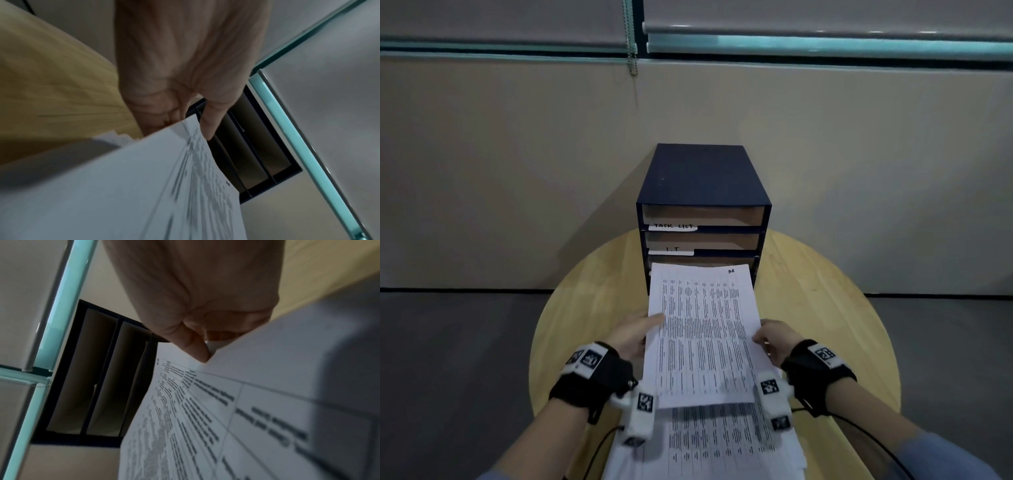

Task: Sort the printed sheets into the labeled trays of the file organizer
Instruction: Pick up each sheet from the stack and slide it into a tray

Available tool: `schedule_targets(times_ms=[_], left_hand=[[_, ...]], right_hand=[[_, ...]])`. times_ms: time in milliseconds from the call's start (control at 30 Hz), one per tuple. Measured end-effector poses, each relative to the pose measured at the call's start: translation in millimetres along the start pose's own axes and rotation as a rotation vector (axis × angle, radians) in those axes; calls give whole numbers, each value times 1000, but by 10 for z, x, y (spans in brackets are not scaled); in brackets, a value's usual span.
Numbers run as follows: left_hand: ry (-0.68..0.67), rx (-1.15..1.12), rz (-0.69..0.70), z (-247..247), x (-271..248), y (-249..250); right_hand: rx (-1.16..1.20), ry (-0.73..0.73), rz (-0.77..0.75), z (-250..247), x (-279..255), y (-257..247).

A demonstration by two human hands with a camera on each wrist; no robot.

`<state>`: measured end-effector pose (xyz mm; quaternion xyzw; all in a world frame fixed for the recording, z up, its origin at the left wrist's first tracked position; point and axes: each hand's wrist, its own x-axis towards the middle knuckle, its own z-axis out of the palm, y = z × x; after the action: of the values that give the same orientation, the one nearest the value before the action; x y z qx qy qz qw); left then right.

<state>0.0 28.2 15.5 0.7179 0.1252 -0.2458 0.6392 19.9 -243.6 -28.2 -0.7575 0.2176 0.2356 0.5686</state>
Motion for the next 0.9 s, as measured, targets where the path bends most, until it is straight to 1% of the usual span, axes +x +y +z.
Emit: schedule_targets(times_ms=[100,167,233,267,300,367,433,500,600,667,700,733,800,867,900], left_hand=[[-148,52,-56,-65,-21,-108],[-161,-1,-64,-88,17,-137],[-107,-37,-32,-69,73,-157],[-80,-62,-16,-53,107,-152],[-53,-80,-2,-33,150,-147],[11,-109,15,0,286,-157],[65,-143,10,34,435,-134],[78,-177,12,53,585,-91],[81,-302,3,43,777,117],[59,-383,37,-7,920,315],[37,-445,71,-31,991,409],[18,-501,98,-48,1049,488],[47,-508,153,-68,1140,565],[161,-361,209,-70,1171,534],[225,-257,228,-68,1158,492]], right_hand=[[51,4,0,-70,156,-255],[70,23,-17,-113,212,-384],[121,42,-29,-127,197,-441],[132,23,-17,-122,137,-444],[107,-12,1,-108,55,-437],[-23,-113,41,-107,-38,-368],[-42,-127,76,-130,23,-319],[82,-85,79,-118,183,-354],[494,-8,88,-72,414,-557],[691,-38,27,-29,500,-752],[724,-68,-27,-16,543,-838],[735,-87,-84,9,567,-913],[690,-112,-155,64,527,-1010],[591,-129,-158,98,450,-974],[496,-120,-147,100,422,-923]])
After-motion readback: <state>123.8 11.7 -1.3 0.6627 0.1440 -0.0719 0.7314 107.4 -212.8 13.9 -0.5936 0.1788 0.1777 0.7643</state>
